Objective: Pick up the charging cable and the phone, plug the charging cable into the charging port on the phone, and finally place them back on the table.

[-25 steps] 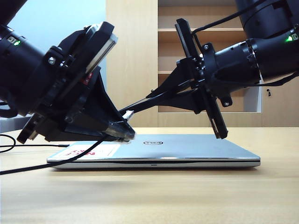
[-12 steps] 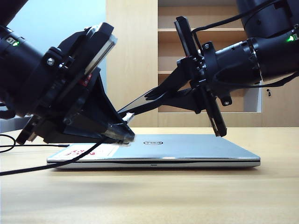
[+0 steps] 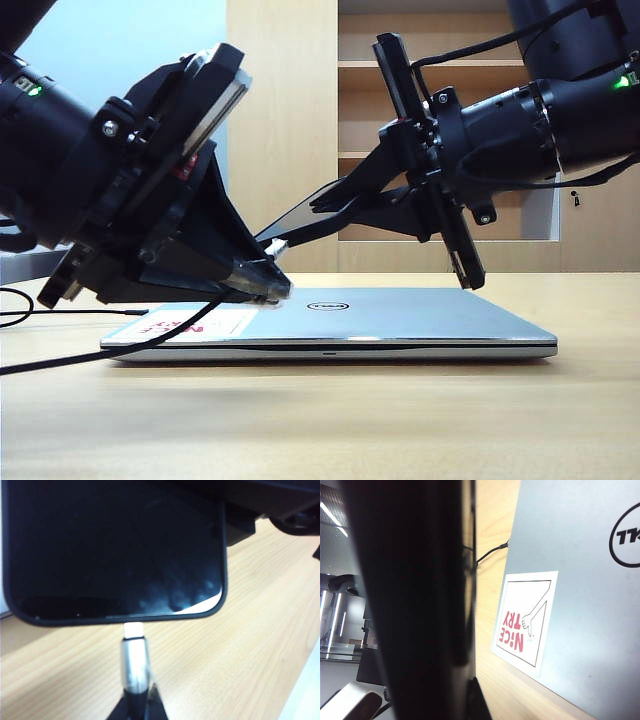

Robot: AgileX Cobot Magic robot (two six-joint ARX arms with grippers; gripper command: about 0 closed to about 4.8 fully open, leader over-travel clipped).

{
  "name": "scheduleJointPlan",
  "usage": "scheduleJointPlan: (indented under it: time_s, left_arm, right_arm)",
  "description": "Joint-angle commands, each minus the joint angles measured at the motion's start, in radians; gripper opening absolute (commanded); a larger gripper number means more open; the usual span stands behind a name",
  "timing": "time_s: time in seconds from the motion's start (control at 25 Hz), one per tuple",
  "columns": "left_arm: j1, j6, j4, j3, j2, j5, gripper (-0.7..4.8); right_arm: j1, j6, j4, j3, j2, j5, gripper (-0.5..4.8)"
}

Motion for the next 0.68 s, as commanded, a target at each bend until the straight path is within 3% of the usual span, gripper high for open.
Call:
scheduleJointPlan:
  time_s: [0.04,0.28,0.68]
  left_arm:
    - [-0.002,0.002,0.045,0.004,-0.001,-0.003,-0.06]
    - [-0.002,0.002,0.045,0.004,-0.001,-0.003,-0.06]
    - [-0.002,0.002,0.047,0.004,-0.001,-0.003,-0.06]
  right_arm:
    - [0.004,-0.009,0.036,0.005,-0.006,-0.031,-0.06]
    - [0.004,-0.016,0.005,0.005,-0.006,-0.081,-0.05]
    - [0.017,-0.043,-0.014,0.005,-0.006,-0.080,-0.05]
